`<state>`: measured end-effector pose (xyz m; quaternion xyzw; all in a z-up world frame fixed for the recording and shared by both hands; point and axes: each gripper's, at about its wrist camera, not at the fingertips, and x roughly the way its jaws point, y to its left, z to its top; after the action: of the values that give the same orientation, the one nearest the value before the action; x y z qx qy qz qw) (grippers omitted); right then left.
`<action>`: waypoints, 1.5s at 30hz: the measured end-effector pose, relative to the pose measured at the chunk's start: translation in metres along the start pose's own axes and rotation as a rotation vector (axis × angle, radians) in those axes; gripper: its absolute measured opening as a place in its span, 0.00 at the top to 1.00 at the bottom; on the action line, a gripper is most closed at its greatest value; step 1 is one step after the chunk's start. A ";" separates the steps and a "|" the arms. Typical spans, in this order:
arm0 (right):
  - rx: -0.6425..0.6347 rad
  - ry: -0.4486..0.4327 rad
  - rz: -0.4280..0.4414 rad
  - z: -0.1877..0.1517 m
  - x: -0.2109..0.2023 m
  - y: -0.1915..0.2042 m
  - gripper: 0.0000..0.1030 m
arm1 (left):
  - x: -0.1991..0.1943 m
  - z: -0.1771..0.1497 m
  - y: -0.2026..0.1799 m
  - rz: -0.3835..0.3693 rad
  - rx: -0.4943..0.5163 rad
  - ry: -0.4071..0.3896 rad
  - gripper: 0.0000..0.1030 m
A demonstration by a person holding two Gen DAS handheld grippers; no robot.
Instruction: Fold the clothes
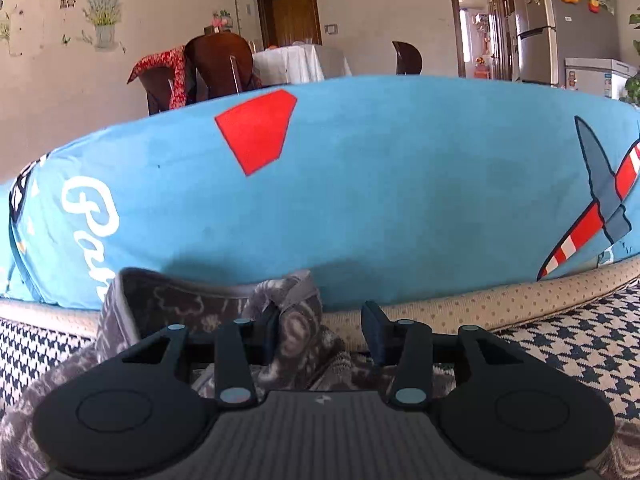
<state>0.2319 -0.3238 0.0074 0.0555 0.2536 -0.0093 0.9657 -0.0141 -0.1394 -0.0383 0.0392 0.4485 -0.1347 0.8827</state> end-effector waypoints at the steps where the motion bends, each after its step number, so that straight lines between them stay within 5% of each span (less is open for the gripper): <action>1: -0.001 -0.017 0.000 0.001 -0.003 0.002 0.57 | 0.000 0.000 0.000 0.000 0.000 0.000 0.00; 11: -0.005 -0.050 -0.040 0.007 0.005 0.015 0.38 | -0.004 -0.002 -0.002 -0.003 0.002 -0.001 0.00; 17: -0.004 -0.083 -0.055 0.016 -0.005 0.018 0.36 | -0.005 -0.003 -0.001 -0.007 -0.003 0.000 0.00; 22: 0.079 -0.033 0.031 0.020 0.000 0.013 0.26 | -0.006 -0.002 0.000 -0.014 -0.016 -0.003 0.00; 26: 0.018 -0.092 -0.152 0.021 -0.005 0.017 0.24 | -0.008 -0.002 0.003 -0.029 -0.046 -0.006 0.00; 27: 0.018 -0.112 -0.142 0.022 -0.009 0.017 0.24 | -0.008 -0.002 0.004 -0.030 -0.049 -0.006 0.00; 32: 0.156 -0.103 0.193 0.027 -0.018 0.013 0.24 | -0.009 -0.003 0.002 -0.028 -0.050 -0.006 0.00; 35: 0.131 -0.097 0.332 0.021 -0.015 0.028 0.24 | -0.010 -0.004 0.003 -0.026 -0.049 -0.008 0.00; 40: 0.034 -0.069 0.354 0.004 0.001 0.060 0.25 | -0.011 -0.006 0.001 -0.017 -0.033 -0.012 0.00; 42: 0.010 -0.041 0.348 -0.004 0.010 0.070 0.34 | -0.011 -0.007 0.001 -0.016 -0.029 -0.013 0.00; 44: -0.002 -0.036 0.388 -0.009 0.013 0.075 0.65 | -0.012 -0.008 0.001 -0.017 -0.027 -0.015 0.00; 45: -0.005 -0.040 0.421 -0.011 0.012 0.076 0.71 | -0.012 -0.008 0.000 -0.017 -0.026 -0.016 0.00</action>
<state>0.2410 -0.2473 -0.0001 0.1048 0.2170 0.1922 0.9513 -0.0267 -0.1351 -0.0336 0.0228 0.4436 -0.1364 0.8855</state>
